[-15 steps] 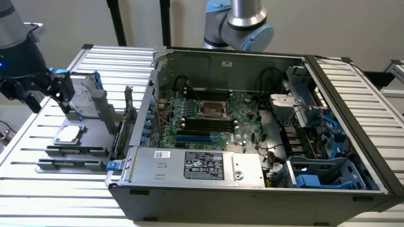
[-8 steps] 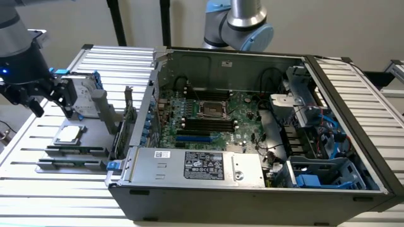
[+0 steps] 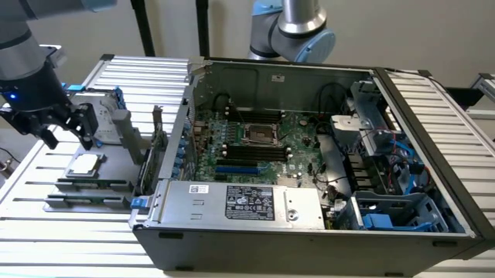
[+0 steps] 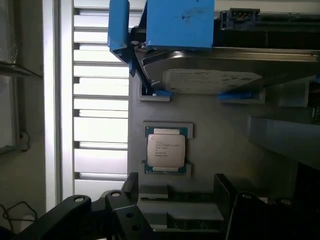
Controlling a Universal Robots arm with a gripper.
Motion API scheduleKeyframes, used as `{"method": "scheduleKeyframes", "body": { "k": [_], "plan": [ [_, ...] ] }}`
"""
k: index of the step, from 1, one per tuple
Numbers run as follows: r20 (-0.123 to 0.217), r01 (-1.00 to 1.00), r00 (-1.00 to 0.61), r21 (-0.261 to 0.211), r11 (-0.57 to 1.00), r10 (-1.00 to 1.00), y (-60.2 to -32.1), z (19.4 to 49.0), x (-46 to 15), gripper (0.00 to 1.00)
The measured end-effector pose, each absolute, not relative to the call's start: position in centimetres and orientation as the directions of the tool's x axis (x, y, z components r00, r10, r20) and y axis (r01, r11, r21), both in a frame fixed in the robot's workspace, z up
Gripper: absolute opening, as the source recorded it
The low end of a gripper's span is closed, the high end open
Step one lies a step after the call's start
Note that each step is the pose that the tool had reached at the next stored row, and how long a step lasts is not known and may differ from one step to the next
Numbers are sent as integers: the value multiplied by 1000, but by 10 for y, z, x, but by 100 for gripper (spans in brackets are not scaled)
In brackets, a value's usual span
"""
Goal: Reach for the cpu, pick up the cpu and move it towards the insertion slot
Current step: 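Pick up the cpu and move it towards the insertion slot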
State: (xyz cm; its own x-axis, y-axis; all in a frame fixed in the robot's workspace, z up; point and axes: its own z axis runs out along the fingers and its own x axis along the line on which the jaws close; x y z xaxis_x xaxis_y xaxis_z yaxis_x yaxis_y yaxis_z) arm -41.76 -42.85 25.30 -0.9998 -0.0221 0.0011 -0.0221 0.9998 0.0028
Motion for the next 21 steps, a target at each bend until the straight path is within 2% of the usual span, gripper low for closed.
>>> {"method": "scheduleKeyframes", "body": {
  "k": [21],
  "plan": [
    [1, -13, -1000, 3, 1000, -13, -426, 215, -419, 71]
  ]
}}
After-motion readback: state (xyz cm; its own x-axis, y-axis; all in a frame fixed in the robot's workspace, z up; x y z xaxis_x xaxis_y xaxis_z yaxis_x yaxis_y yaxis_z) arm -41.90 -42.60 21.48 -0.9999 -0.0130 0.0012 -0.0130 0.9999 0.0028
